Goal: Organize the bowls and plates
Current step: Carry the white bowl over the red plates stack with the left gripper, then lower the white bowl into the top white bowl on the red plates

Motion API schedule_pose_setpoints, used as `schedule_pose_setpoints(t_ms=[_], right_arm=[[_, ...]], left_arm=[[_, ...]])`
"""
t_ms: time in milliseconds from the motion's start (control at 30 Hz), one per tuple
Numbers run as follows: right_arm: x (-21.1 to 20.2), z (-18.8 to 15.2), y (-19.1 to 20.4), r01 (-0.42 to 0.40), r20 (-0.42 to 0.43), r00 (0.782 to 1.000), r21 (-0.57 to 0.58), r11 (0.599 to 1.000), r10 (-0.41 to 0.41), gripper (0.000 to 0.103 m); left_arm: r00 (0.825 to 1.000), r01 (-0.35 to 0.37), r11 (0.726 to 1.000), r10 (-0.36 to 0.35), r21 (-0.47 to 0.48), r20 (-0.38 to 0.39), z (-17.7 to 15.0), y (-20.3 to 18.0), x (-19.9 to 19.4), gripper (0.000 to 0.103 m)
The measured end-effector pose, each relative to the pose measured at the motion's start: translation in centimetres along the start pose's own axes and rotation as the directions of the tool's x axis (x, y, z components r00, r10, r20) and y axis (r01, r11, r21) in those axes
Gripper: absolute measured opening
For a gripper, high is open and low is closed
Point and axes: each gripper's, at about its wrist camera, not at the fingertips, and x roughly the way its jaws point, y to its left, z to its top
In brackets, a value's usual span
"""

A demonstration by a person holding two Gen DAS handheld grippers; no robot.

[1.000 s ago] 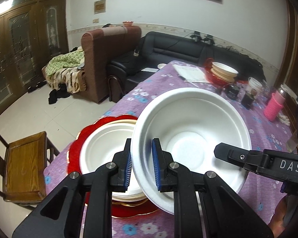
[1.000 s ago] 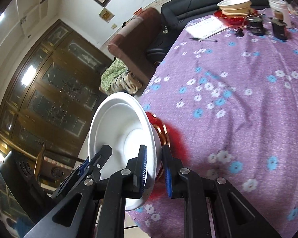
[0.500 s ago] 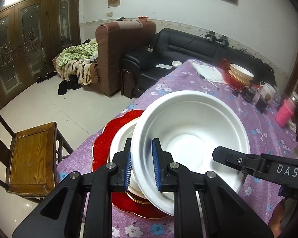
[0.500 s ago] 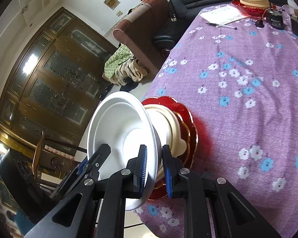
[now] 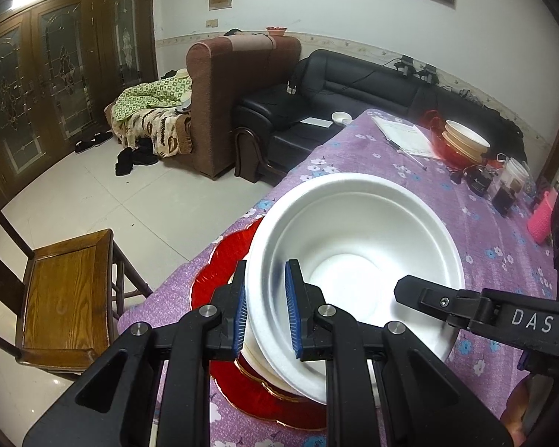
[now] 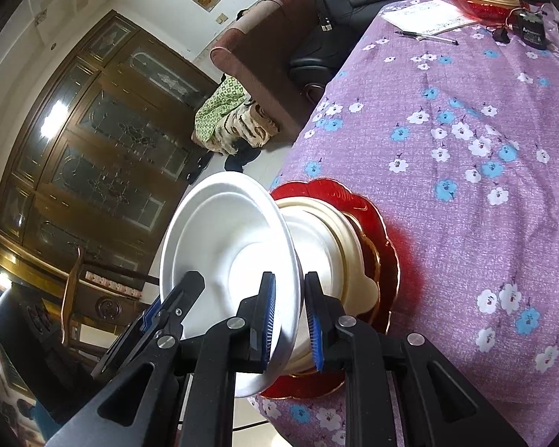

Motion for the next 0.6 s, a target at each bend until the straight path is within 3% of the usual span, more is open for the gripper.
schedule_pose_setpoints(t_ms=[600], right_arm=[[2.6, 1.5, -1.1, -0.010, -0.039, 0.999, 0.039, 0.999, 0.012, 0.018]], left_arm=[[0.998, -0.030, 1.000, 0.030, 0.009, -0.059, 0.5, 0.3, 2.5, 0.015]])
